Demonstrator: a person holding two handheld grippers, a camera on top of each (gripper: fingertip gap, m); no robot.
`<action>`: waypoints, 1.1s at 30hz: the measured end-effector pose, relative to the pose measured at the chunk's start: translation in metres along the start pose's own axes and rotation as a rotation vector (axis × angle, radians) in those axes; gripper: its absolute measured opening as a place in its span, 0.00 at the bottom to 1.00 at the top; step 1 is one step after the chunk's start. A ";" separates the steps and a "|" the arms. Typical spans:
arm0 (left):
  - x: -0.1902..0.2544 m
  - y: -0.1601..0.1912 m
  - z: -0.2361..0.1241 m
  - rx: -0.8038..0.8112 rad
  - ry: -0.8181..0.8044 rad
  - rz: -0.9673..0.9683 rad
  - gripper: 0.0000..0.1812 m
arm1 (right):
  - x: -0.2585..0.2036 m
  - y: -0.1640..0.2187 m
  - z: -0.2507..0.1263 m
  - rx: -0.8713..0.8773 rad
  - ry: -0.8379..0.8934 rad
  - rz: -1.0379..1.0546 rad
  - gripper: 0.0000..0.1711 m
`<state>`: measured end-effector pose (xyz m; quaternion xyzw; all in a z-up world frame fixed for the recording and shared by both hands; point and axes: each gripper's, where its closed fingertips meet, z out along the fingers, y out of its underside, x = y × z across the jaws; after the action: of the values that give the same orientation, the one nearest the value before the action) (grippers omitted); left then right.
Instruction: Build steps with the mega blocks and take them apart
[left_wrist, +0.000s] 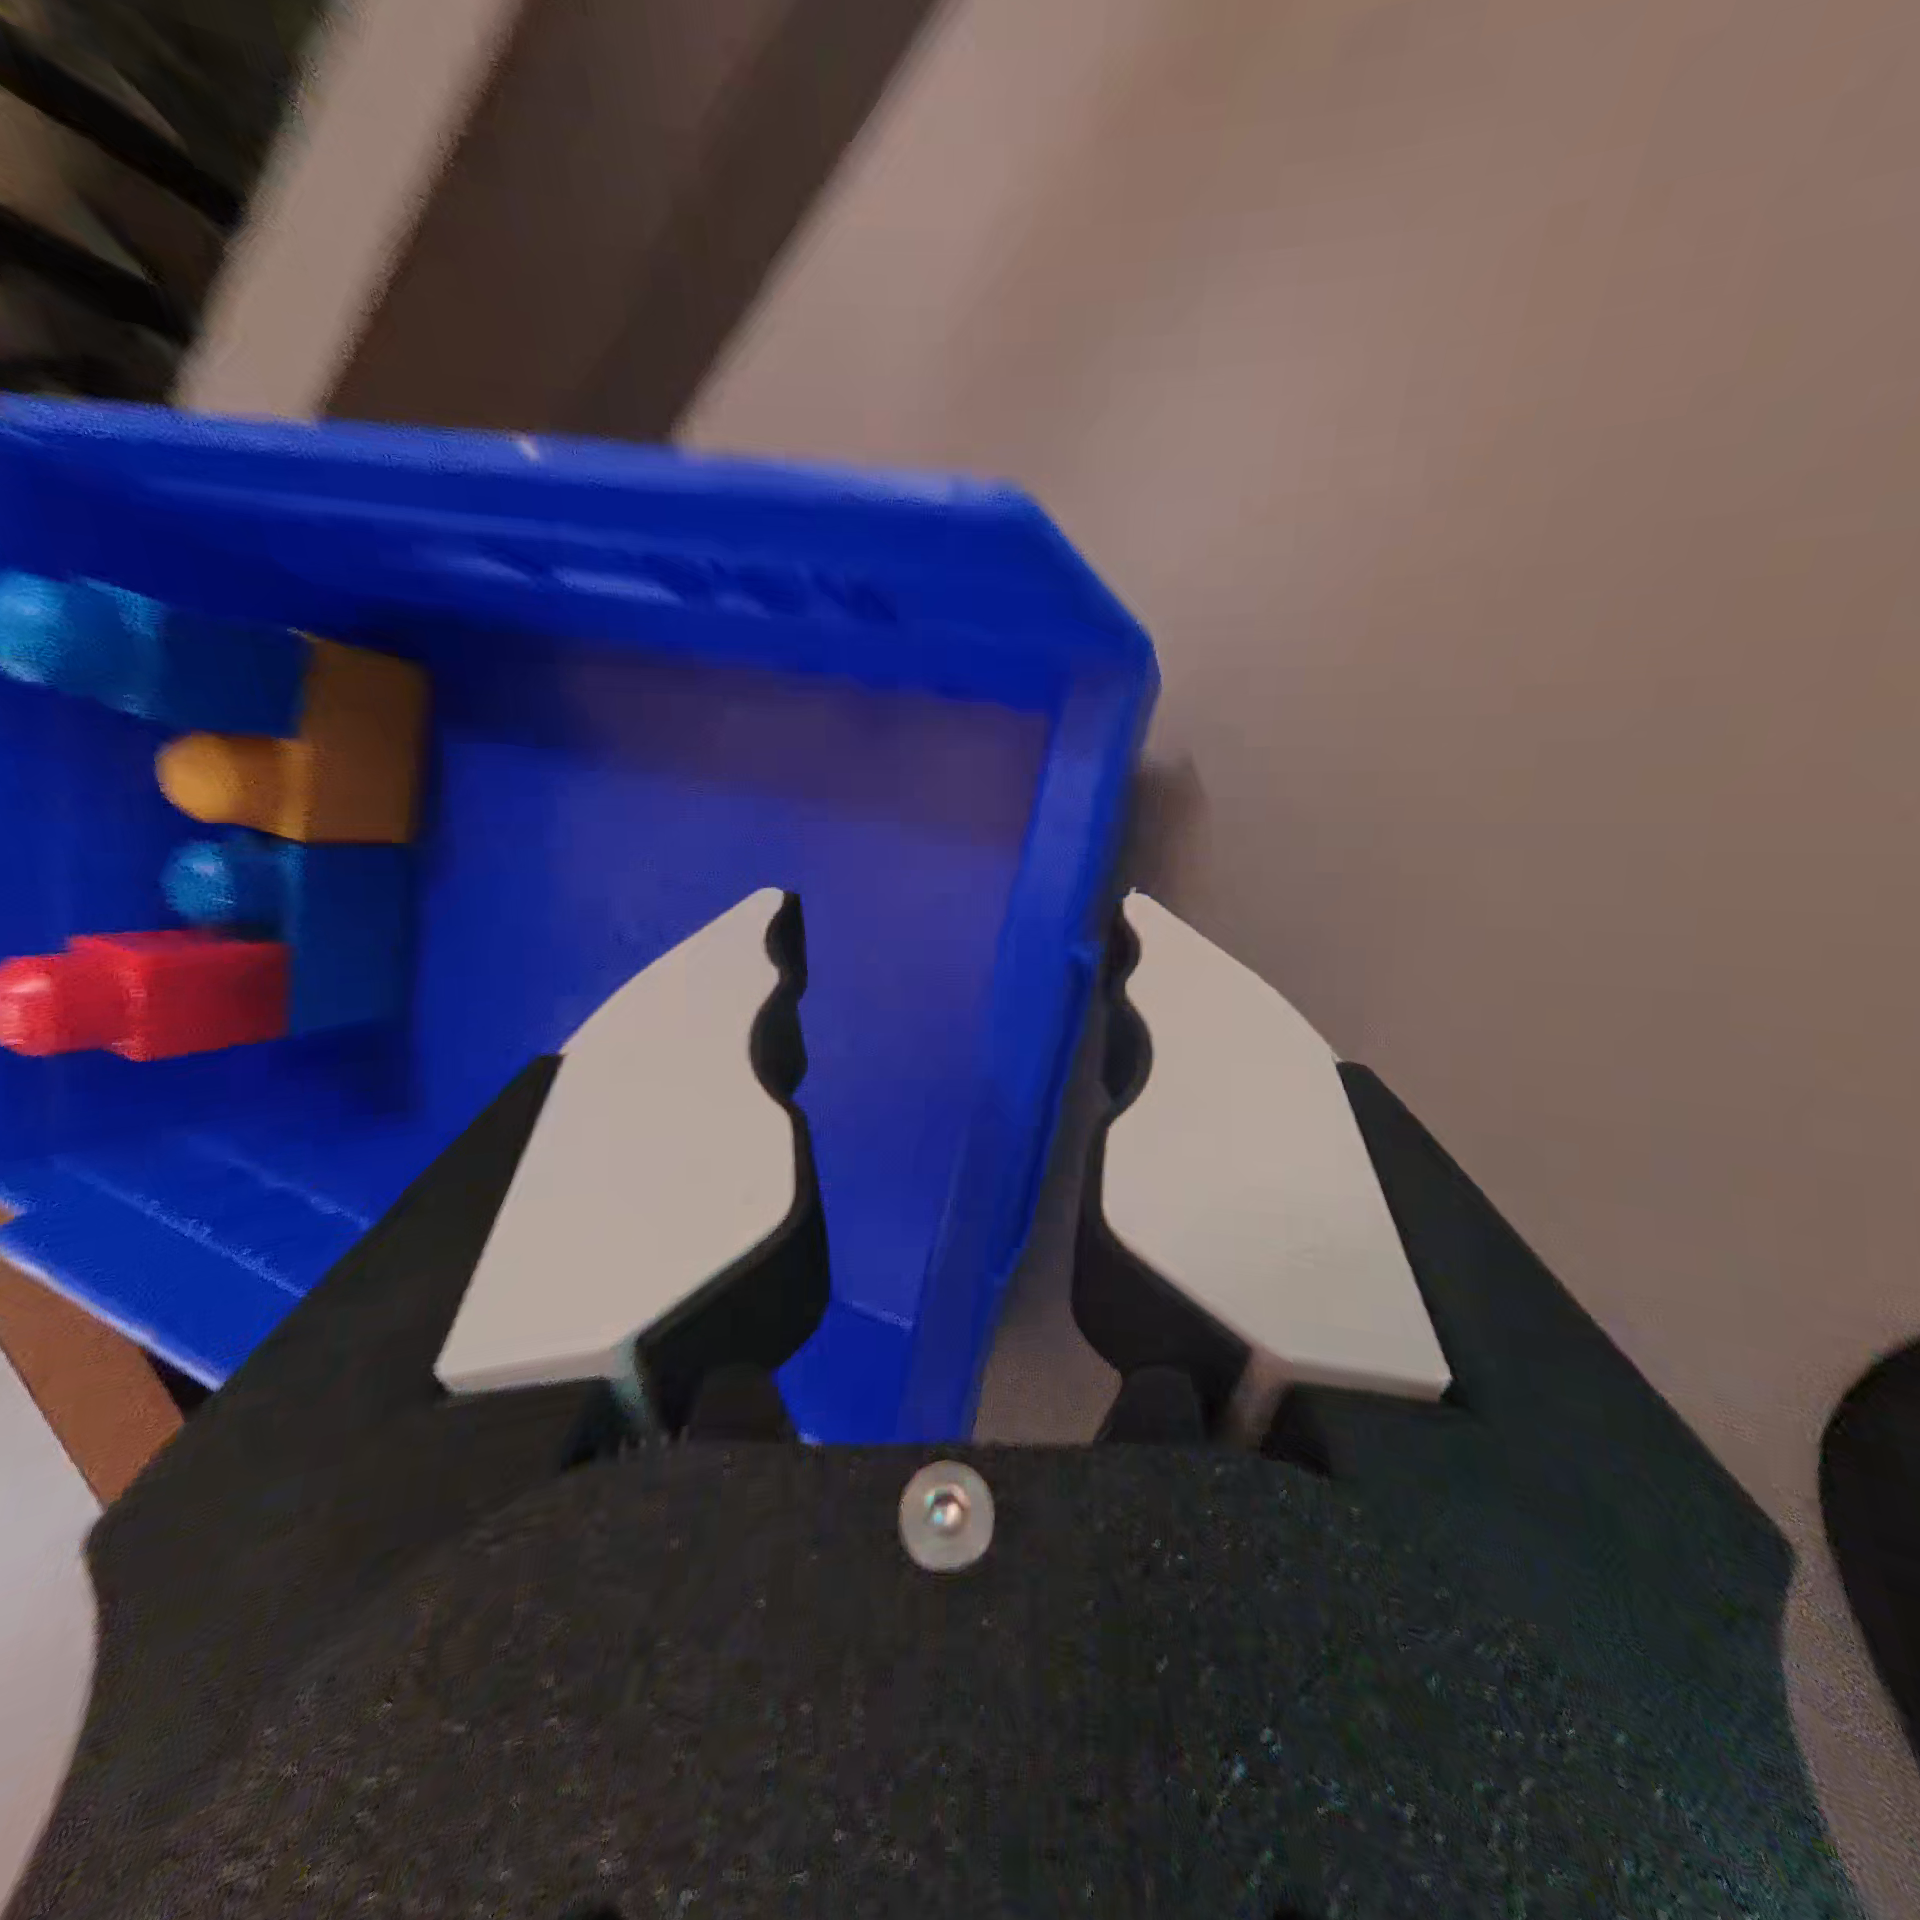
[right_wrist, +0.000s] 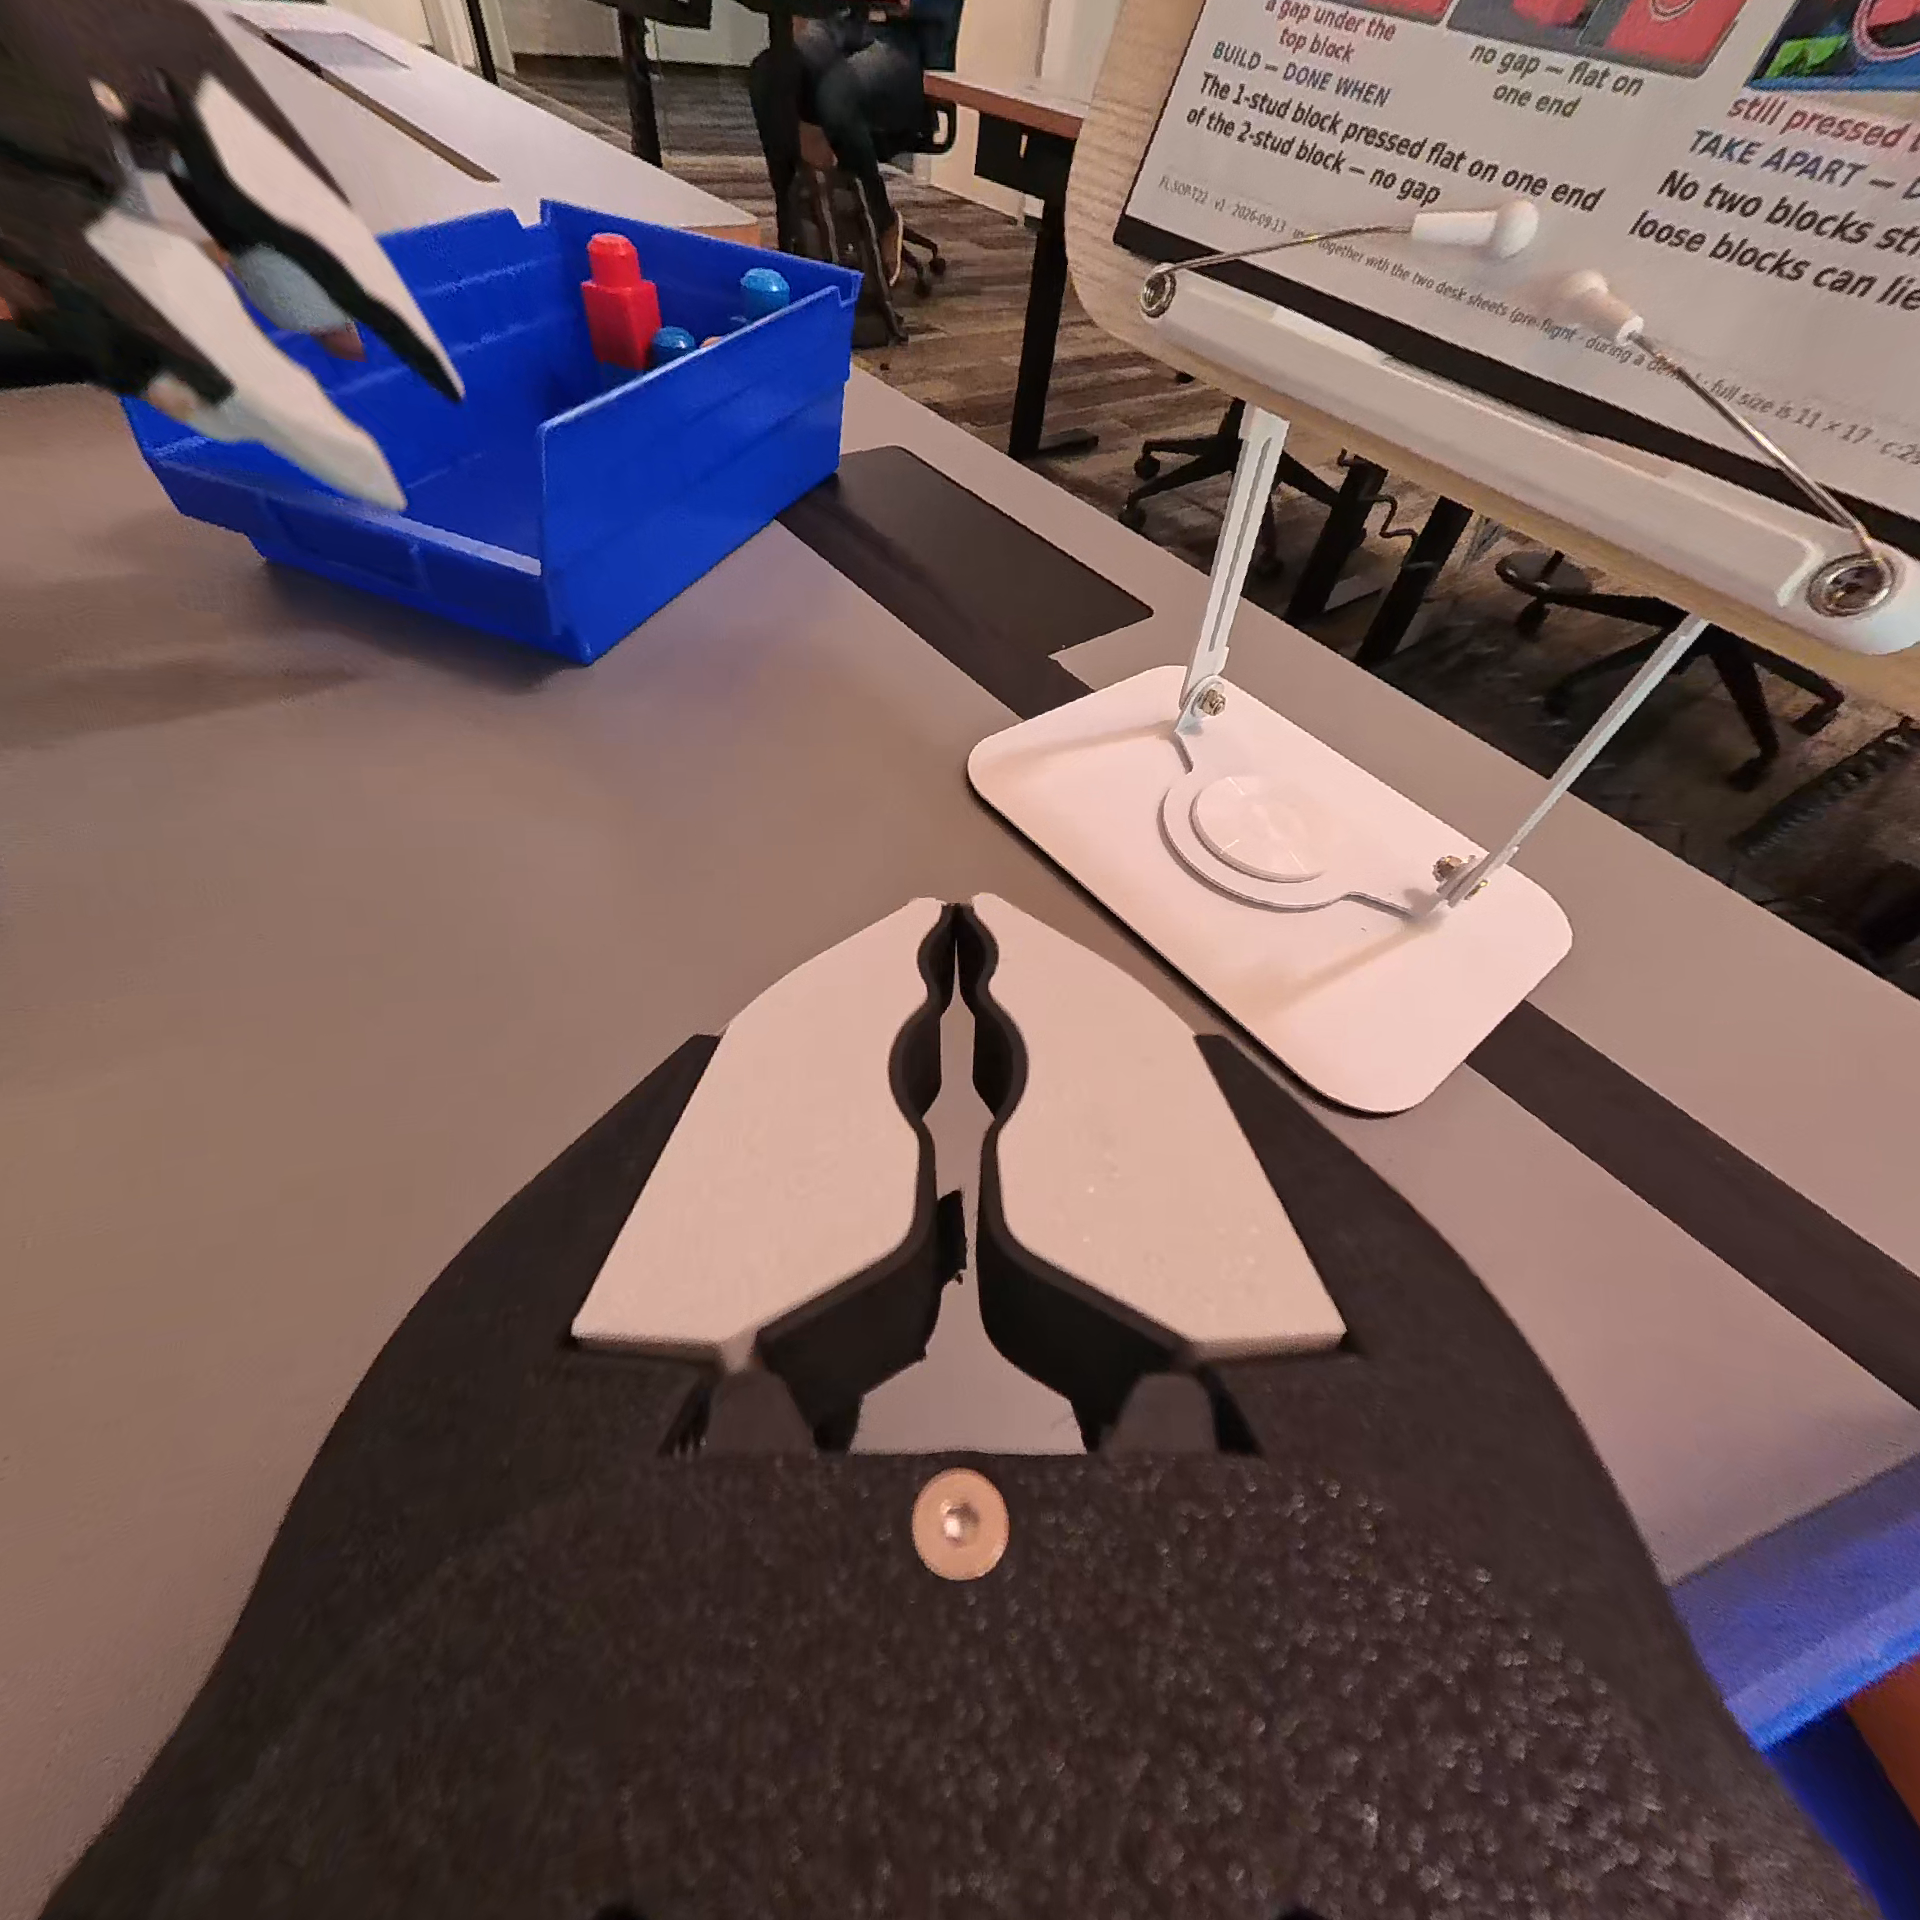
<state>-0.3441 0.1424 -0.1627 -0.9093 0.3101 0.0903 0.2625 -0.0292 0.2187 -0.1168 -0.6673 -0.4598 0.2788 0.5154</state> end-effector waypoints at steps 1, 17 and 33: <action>0.005 0.011 0.008 -0.076 0.027 0.029 0.33 | -0.001 0.001 0.000 -0.003 -0.003 0.001 0.00; 0.077 0.042 0.020 -0.335 0.108 0.214 0.14 | -0.003 0.008 -0.001 -0.033 -0.011 -0.029 0.00; 0.168 0.054 -0.023 -0.224 0.141 0.286 0.26 | -0.006 0.008 -0.002 -0.039 -0.020 -0.037 0.00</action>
<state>-0.2443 0.0067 -0.2210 -0.8836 0.4417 0.0968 0.1216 -0.0270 0.2122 -0.1247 -0.6657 -0.4823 0.2668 0.5029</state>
